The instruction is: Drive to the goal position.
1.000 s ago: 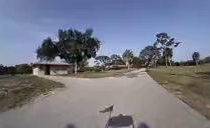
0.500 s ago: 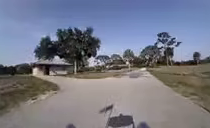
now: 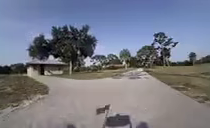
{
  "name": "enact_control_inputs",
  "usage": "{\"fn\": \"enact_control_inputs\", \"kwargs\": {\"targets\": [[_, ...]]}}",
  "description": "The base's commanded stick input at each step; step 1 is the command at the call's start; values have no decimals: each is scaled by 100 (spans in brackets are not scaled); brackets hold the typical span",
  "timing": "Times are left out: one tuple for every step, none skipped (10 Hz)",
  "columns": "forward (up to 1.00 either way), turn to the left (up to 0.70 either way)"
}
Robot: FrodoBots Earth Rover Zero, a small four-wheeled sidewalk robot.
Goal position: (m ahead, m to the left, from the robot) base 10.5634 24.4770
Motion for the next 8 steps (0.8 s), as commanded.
{"fn": "enact_control_inputs", "kwargs": {"targets": [[100,0],[100,0],[100,0],[100,0],[100,15],[100,28],[100,35],[100,40]]}}
